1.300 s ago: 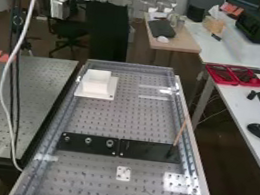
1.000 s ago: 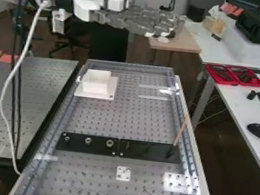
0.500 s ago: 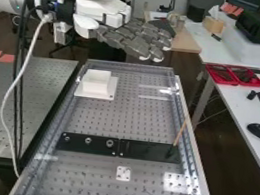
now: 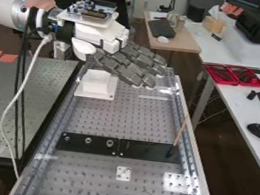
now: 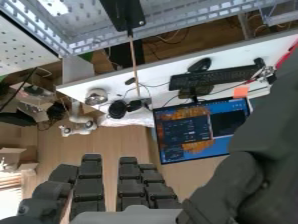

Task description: Grab the drill bit and place it in the clear container

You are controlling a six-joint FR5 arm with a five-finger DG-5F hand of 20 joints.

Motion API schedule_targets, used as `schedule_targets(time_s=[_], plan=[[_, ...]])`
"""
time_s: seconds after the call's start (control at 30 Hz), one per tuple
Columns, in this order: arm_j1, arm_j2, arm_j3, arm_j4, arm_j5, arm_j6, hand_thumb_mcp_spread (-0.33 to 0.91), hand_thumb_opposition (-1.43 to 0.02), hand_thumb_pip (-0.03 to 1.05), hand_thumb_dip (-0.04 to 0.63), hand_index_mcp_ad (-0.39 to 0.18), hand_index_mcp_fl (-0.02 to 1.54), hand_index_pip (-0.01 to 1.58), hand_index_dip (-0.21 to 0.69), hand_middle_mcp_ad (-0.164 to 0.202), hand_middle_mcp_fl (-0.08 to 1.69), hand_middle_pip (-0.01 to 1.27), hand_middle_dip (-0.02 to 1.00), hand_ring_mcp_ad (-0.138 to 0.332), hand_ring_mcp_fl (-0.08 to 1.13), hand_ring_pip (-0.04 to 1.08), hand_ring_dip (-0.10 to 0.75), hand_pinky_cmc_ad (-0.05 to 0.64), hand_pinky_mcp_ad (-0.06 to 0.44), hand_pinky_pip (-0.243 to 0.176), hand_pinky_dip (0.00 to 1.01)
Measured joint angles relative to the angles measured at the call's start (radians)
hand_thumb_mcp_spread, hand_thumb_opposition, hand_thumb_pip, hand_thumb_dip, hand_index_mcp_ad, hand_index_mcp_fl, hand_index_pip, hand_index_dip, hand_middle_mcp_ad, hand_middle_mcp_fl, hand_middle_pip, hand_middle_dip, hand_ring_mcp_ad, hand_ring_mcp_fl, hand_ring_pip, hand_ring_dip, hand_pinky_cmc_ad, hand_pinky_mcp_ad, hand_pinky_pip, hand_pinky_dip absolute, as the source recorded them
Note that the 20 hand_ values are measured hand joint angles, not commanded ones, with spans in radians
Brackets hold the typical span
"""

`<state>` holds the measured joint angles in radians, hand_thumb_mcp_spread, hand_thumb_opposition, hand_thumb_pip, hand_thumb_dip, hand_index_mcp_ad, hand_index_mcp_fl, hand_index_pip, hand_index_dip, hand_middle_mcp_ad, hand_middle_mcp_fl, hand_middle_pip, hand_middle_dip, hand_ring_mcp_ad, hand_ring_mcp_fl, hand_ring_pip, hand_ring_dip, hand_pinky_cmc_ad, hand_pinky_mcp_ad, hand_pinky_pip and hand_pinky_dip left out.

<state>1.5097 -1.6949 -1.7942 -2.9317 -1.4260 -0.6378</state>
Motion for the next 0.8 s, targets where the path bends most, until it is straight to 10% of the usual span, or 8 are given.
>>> schedule_targets(time_s=[0.8], plan=[[-0.037, -0.097, -0.067, 0.123, -0.006, 0.081, 0.18, -0.80, 0.29, 0.009, 0.143, 0.06, 0.10, 0.113, 0.157, 0.03, 0.17, 0.02, 0.269, 0.12, 0.09, -0.023, 0.187, 0.215, -0.096, 0.19]])
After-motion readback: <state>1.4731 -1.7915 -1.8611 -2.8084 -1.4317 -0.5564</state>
